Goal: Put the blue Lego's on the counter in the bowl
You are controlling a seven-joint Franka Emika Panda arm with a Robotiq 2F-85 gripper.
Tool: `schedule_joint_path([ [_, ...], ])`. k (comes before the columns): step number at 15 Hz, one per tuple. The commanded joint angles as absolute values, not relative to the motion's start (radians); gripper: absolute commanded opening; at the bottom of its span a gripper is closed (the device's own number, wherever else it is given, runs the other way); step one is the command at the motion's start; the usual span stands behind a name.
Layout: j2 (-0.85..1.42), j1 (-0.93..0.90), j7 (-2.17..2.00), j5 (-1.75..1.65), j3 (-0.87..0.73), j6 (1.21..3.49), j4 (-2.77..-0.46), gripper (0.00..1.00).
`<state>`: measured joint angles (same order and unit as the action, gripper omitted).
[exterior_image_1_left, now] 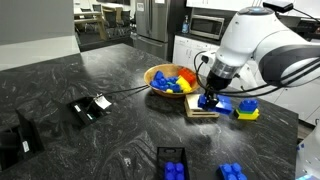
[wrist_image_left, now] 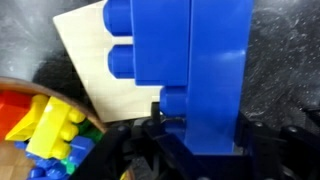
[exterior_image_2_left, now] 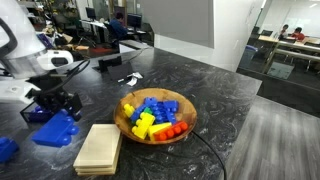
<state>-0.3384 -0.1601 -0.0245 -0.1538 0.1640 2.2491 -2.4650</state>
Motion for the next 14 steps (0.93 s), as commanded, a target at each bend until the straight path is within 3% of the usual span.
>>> schedule_joint_path([
  [1, -0.279, -0.102, -0.048, -0.258, 0.173, 2.187, -2.341, 0.38],
  [14, 0.145, -0.044, -0.048, -0.324, 0.079, 2.171, -1.910, 0.38],
])
